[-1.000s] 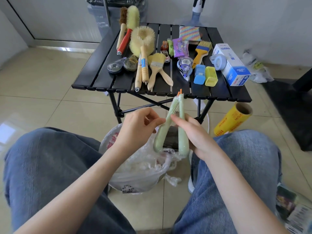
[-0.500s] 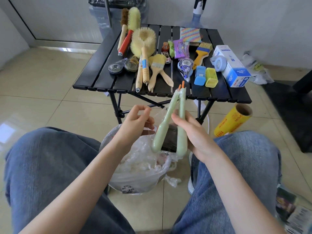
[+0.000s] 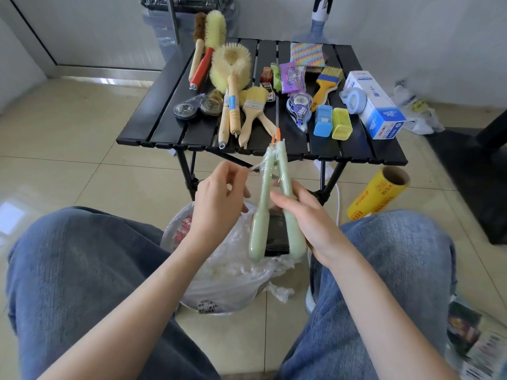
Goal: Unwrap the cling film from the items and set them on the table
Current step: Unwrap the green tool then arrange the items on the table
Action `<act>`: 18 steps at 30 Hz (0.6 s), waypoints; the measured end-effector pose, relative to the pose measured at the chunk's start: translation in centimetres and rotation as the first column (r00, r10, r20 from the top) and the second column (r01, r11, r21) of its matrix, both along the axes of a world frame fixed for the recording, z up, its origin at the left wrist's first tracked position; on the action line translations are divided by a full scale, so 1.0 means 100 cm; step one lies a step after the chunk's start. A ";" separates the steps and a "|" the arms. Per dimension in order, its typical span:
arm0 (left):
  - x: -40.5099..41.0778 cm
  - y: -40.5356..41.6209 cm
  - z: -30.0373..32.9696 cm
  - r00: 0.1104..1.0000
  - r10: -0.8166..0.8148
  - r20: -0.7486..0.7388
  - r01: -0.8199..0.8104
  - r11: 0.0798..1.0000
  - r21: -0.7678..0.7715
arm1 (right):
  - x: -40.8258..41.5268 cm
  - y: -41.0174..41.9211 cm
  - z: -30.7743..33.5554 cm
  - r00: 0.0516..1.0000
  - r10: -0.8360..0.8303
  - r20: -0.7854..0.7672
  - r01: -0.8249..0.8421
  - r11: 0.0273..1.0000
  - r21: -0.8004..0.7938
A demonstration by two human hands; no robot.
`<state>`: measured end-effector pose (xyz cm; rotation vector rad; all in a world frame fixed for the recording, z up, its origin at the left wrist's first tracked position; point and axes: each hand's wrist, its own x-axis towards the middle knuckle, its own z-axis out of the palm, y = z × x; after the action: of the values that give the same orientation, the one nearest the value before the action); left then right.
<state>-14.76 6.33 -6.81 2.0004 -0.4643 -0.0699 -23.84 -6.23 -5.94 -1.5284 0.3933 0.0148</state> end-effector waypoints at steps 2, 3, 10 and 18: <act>-0.001 -0.004 0.003 0.983 -0.020 -0.180 0.008 0.998 -0.069 | -0.001 0.001 0.001 1.000 0.013 0.013 -0.013 1.000 -0.006; -0.001 -0.006 0.005 0.965 -0.054 -0.257 0.027 0.994 -0.110 | -0.001 0.000 0.001 1.000 0.001 0.016 -0.001 1.000 -0.010; 0.008 -0.008 0.018 0.917 -0.249 -0.311 0.171 0.952 -0.255 | -0.004 -0.005 -0.005 0.999 -0.046 0.019 0.047 0.997 -0.060; 0.021 0.003 0.015 0.922 -0.330 -0.205 0.306 0.942 -0.139 | -0.006 -0.009 -0.005 1.000 0.009 0.025 -0.008 0.998 -0.055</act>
<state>-12.62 6.59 -5.33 1.7723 -0.6290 -0.4628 -24.49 -7.11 -6.40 -1.5831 0.3692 -0.0089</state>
